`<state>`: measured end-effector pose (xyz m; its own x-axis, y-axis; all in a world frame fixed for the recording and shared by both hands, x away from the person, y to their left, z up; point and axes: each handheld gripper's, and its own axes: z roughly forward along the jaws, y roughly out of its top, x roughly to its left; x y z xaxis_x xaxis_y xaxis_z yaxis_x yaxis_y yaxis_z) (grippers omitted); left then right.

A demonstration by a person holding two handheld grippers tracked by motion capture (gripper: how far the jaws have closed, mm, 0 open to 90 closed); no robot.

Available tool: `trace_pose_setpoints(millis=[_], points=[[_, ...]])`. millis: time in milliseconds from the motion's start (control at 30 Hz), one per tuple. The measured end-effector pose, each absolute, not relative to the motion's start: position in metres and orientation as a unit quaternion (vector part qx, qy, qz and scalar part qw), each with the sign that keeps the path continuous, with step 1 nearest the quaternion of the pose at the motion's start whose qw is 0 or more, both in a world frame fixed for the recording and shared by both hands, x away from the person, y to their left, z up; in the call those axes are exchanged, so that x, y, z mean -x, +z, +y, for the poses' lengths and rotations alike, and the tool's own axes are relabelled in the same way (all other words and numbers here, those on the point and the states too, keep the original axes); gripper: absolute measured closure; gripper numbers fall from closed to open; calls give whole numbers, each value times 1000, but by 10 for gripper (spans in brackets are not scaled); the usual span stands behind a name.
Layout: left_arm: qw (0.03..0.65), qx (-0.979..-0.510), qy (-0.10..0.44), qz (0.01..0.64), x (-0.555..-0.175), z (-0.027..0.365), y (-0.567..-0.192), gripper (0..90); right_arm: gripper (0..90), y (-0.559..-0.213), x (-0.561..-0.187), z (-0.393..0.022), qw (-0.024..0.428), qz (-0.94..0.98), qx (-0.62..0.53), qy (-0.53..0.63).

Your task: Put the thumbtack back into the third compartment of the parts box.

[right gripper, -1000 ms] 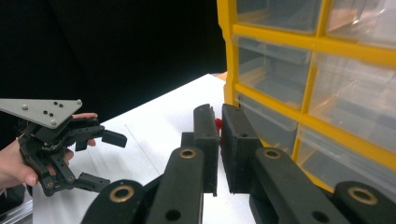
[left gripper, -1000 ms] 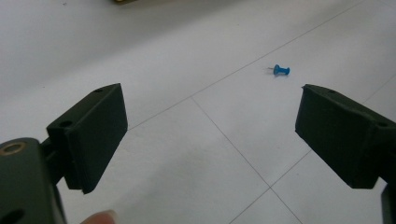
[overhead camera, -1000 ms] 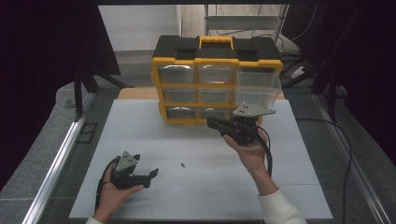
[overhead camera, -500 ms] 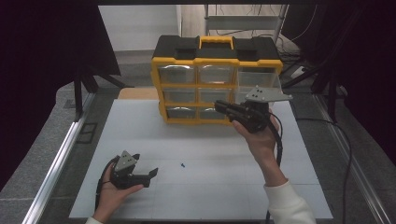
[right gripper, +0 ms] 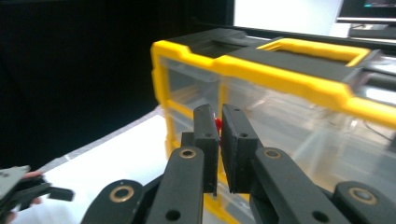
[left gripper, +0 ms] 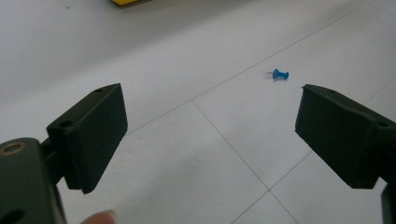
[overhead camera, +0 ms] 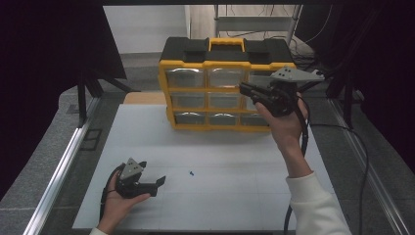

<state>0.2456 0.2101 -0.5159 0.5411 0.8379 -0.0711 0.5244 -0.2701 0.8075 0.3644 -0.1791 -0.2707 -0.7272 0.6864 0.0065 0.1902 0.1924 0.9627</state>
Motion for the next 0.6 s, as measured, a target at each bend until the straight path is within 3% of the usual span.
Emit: trace_pose_setpoints(millis=[267,600], points=[[415,-774,188,440,-246,210,-516,96,846,-262,-380,-190,258,735,-323,538],[415,-774,188,440,-246,210,-516,97,844,-266,-398,-204,271,731,-359,513]])
